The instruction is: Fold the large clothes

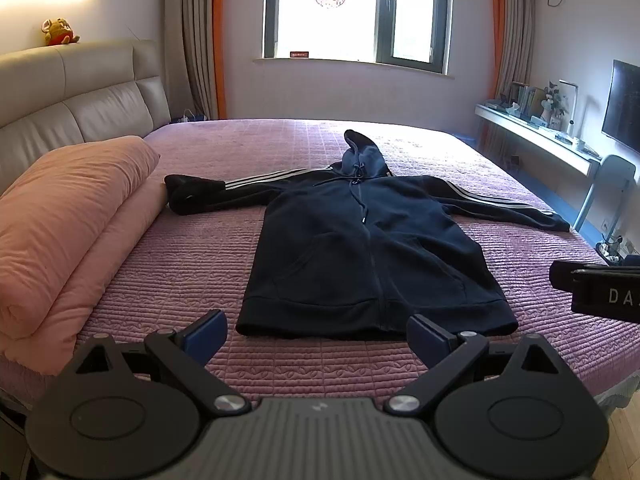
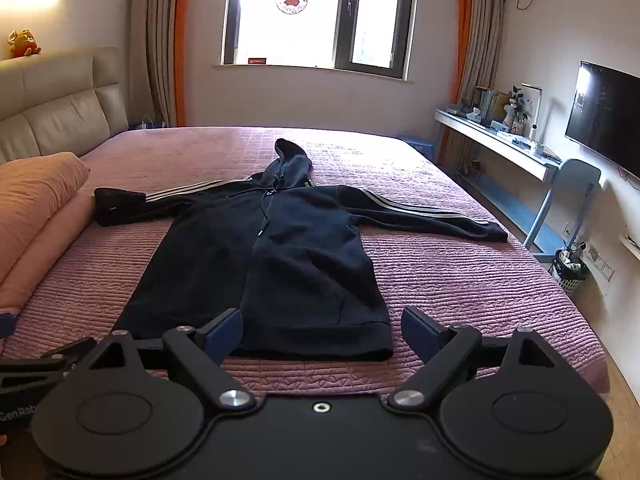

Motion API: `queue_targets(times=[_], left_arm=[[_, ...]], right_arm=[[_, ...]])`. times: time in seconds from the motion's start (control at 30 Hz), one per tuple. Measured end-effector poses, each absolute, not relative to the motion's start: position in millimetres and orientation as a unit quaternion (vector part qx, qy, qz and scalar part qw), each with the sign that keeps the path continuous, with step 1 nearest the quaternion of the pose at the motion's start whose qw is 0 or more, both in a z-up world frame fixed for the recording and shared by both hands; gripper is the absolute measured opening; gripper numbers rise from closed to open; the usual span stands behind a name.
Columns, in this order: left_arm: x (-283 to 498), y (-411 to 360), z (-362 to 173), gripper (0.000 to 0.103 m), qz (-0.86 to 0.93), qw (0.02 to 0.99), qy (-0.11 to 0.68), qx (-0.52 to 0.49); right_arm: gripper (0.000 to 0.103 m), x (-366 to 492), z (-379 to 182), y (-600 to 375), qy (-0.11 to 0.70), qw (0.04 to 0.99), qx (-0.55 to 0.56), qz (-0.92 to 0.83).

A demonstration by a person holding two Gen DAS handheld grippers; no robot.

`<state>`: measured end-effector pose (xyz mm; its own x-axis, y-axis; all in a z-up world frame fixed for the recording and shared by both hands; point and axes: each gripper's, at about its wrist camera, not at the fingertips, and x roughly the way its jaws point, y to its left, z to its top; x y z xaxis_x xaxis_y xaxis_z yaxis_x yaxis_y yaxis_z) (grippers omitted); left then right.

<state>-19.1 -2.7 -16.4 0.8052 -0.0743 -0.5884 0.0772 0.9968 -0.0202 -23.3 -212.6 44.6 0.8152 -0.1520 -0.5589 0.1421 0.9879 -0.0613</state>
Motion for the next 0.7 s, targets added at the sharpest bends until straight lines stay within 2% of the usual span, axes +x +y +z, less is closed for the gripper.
queue_targets(times=[0.7], left_arm=[[-19.1, 0.7, -20.7, 0.098, -0.037, 0.948, 0.315, -0.006]], right_arm=[[0.102, -24.3, 39.5, -209.4, 0.302, 0.950, -0.008, -0.071]])
